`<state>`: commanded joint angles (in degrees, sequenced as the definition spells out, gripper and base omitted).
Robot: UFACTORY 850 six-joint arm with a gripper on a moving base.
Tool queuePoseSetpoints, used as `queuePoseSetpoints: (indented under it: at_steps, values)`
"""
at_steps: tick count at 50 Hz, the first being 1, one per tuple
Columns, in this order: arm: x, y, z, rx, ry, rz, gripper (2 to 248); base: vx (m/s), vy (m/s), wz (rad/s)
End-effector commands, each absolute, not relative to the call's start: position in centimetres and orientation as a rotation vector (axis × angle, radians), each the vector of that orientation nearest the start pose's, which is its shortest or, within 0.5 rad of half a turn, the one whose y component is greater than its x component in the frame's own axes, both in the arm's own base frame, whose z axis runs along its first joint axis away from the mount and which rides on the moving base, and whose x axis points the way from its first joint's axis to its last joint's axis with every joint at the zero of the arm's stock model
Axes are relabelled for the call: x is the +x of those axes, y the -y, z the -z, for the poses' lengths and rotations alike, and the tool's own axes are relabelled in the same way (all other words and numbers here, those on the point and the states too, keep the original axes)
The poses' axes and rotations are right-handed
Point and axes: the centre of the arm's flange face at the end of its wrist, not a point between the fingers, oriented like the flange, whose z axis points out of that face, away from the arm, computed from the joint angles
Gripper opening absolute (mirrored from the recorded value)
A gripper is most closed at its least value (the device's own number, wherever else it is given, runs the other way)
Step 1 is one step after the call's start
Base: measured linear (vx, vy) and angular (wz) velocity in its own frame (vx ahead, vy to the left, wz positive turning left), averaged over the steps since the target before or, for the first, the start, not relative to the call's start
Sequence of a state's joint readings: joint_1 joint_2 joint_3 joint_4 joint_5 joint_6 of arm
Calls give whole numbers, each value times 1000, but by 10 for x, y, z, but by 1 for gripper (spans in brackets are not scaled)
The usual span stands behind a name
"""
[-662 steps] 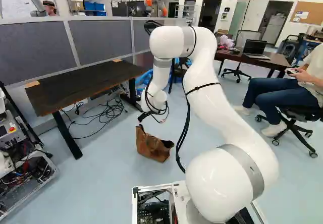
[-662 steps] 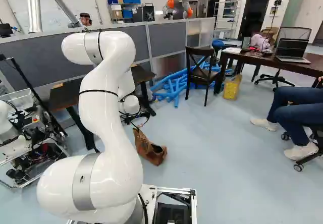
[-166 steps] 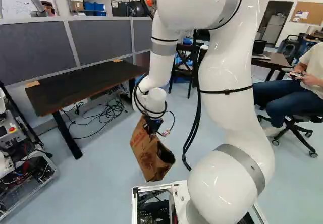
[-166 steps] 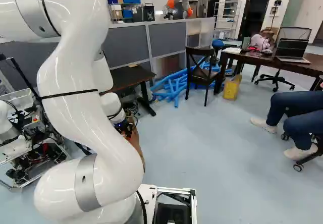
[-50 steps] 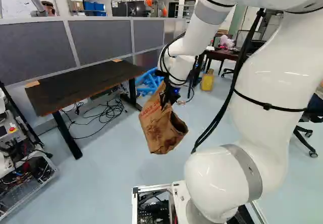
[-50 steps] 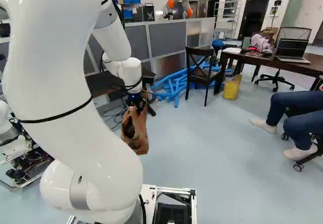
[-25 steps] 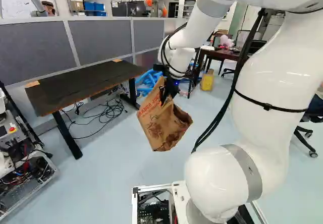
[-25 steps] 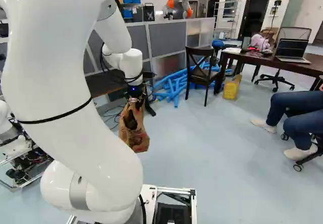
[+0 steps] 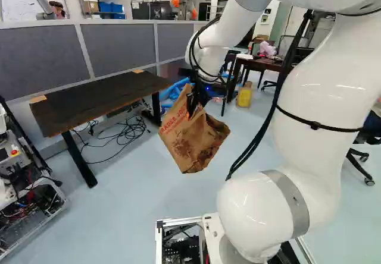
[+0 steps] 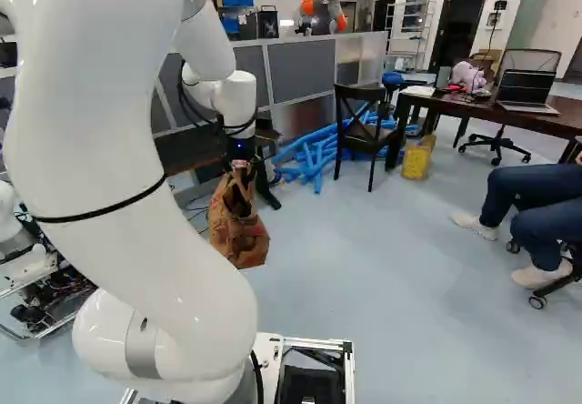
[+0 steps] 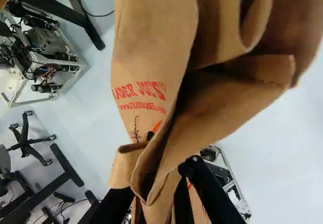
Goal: Pick up the bag on the ground and place it on the table
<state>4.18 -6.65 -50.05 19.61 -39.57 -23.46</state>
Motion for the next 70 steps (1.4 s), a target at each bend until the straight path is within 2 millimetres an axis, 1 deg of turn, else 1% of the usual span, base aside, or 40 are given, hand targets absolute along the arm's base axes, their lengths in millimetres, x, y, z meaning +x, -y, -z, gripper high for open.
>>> queuePoseSetpoints:
  at_steps: [8, 31, 46, 70]
  values:
    - [456, -55, -470, -2898, 360, 114, 27, 0, 0, 0]
    - [465, -65, -505, -2878, 426, 106, 27, 0, 0, 0]
    - [473, -69, -528, -2888, 483, 164, 27, 0, 0, 0]
    - [481, -68, -562, -2959, 655, 265, 27, 0, 0, 0]
